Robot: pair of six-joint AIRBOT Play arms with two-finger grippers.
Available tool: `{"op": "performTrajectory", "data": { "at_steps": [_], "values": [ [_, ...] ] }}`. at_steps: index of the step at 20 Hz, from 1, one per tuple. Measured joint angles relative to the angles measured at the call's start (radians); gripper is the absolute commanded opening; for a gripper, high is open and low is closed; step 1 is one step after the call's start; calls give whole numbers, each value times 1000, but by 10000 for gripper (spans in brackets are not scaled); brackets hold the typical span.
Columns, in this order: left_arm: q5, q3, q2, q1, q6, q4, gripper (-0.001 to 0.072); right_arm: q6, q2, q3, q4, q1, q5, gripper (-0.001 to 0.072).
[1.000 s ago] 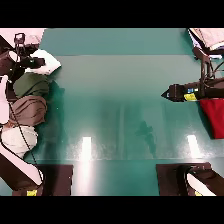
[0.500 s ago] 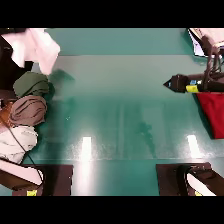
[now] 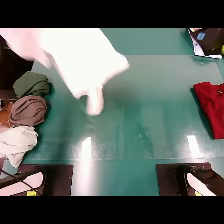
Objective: Fold the shirts.
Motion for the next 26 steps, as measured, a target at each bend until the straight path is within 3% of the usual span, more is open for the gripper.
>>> {"op": "performTrajectory", "data": {
  "at_steps": [6, 9, 14, 15, 17, 18, 23, 26],
  "values": [
    [-64, -291, 5, -228, -94, 264, 22, -4, 0, 96, -2, -6, 123, 21],
    [-64, -459, -17, -261, -161, 393, 22, -5, 0, 108, -8, -6, 205, 21],
    [-56, -660, -31, -277, -209, 479, 23, -6, 0, 109, -16, -7, 283, 23],
    [-69, -675, -30, -273, -213, 488, 22, -6, 0, 101, -14, -7, 293, 55],
    [-112, -684, -30, -246, -217, 505, 23, -6, 0, 61, -13, -7, 317, 396],
    [-139, -684, -27, -227, -219, 511, 22, -6, 0, 29, -11, -7, 330, 439],
    [-255, -682, -10, -130, -222, 519, 22, -7, -17, -217, 30, 52, 358, 449],
    [-280, -682, -5, -105, -224, 518, 22, -29, -75, -378, 99, 139, 299, 449]
  ]
}}
